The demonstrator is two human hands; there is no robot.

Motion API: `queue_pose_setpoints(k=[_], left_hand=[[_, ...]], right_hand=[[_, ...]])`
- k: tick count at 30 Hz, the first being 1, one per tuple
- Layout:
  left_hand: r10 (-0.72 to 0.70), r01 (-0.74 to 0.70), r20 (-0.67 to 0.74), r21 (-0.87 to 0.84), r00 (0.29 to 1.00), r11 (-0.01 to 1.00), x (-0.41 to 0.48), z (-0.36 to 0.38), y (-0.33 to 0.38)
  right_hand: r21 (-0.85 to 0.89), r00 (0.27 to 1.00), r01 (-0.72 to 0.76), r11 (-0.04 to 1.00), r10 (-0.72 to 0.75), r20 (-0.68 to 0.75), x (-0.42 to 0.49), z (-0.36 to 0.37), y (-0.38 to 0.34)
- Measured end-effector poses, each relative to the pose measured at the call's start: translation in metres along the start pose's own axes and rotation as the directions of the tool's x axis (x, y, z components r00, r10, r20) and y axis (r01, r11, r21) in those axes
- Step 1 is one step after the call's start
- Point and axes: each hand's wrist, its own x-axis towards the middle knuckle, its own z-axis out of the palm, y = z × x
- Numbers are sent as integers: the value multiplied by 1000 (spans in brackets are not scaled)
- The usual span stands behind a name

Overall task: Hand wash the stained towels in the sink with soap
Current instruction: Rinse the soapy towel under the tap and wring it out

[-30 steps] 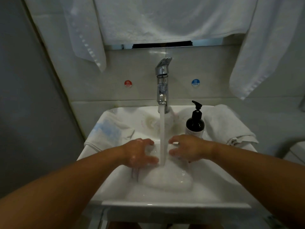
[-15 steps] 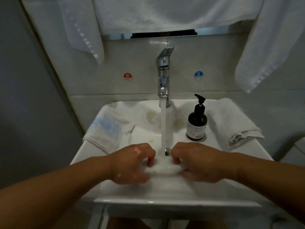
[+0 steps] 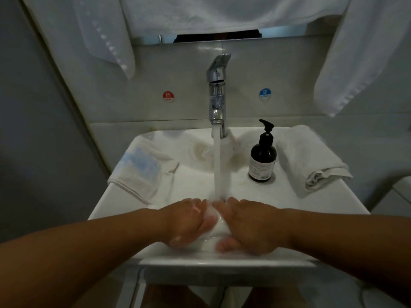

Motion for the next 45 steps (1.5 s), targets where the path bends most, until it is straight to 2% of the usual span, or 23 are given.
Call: queue_pose_setpoints(k=[4,9,14,17,20,23,25,27,29,30,32,34,36,38,42,45], left_hand=[[4,-1,-40,73,999,997,10,0,3],[11,-4,-58,126,998,992,16,9,-5],[-149,163,-95,160,984,974,24,16,2],[-211,221,-125,64,969,973,27,21,0],[-239,226,-81,-144,968,963,31,20,-8],[-220,214,-36,-117,975,970,35,17,-8],[-258,251,-31,-151,966,956,37,15,-7],[-256,251,-2,-182,967,951,36,11,-10],[-279,271,13,-282,960,920,29,3,-15],[-293,273,-6,-347,956,897,26,0,-19],[-324,272,-69,-394,944,878,17,-9,-23],[-312,259,-102,-349,945,901,8,-13,-25],[-240,230,-1,-277,971,933,-3,-12,-19],[-224,239,127,-118,966,964,-7,-4,-8],[-166,150,113,138,980,979,9,7,-5],[-154,134,106,174,982,975,19,10,-15]], right_hand=[[-9,1000,15,1000,-15,-9,3,-4,2],[-61,998,-59,996,58,-19,13,4,10],[-35,999,-42,998,42,-10,14,3,11],[-62,999,-42,997,43,2,17,4,14],[-81,999,-50,995,50,4,19,4,15],[-89,999,-49,995,49,1,19,3,17],[15,999,-52,999,52,6,19,1,21],[200,996,-90,976,88,17,21,-4,24],[322,992,-127,938,123,32,23,-12,27],[335,991,-135,933,134,27,24,-15,29],[220,992,-108,969,121,-46,22,-21,29],[125,992,-66,990,79,-100,16,-21,25],[134,997,-74,988,73,11,6,-15,20],[48,986,-116,992,109,126,-1,-5,15],[-94,990,-134,986,138,34,8,10,10],[-47,989,-151,987,151,-10,17,10,12]])
